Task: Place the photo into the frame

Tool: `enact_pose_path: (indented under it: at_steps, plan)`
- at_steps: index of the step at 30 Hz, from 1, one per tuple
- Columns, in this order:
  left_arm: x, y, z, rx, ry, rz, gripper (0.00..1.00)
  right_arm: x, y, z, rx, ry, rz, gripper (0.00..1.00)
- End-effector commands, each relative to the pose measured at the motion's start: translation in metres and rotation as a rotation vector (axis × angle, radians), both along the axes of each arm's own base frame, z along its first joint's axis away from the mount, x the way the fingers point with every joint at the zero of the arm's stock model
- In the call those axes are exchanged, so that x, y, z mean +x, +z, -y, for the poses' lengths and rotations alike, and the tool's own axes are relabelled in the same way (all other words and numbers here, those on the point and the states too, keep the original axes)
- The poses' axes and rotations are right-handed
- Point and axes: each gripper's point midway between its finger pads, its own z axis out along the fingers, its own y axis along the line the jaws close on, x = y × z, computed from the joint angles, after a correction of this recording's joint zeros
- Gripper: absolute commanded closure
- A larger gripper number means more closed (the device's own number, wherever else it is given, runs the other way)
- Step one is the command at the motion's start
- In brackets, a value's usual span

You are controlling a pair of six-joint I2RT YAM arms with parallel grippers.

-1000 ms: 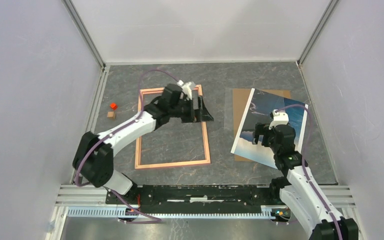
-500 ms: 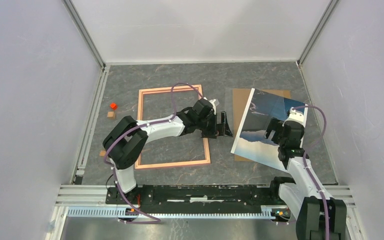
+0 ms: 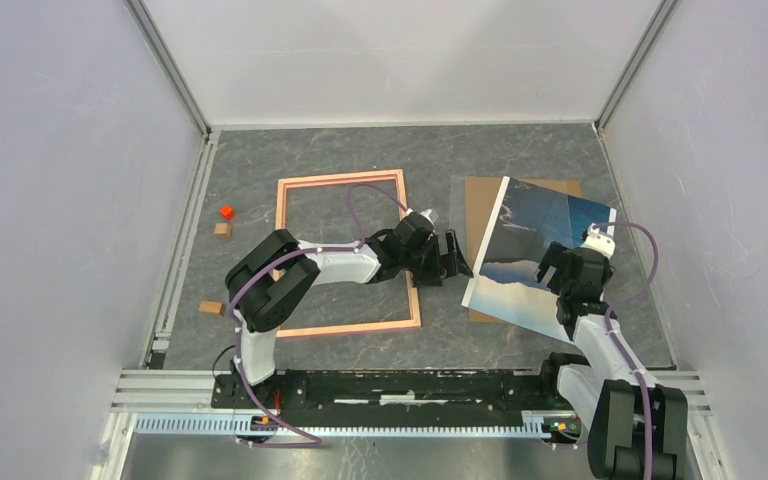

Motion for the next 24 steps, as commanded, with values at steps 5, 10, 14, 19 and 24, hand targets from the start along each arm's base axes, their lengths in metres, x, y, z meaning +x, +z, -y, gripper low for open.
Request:
enact_pose_path:
  at_steps: [5,10,14,19,24]
  plan:
    - [-0.003,-0.003,0.015,-0.103,0.052,-0.062,0.0,0.007,-0.008,-0.016,0.067,0.079,0.01,0.02]
    - [-0.007,0.011,0.027,-0.234,0.034,-0.102,0.0,0.008,-0.013,-0.027,0.103,0.132,0.005,0.02]
    - [-0.008,0.029,0.034,-0.349,0.036,-0.142,0.01,0.009,-0.015,-0.034,0.124,0.171,0.011,0.02]
    - [-0.007,0.054,0.036,-0.487,0.045,-0.15,0.05,0.01,-0.016,-0.04,0.142,0.199,0.013,0.02]
    - [-0.005,0.058,0.034,-0.504,0.055,-0.136,0.2,0.01,-0.019,-0.042,0.154,0.207,0.009,0.02]
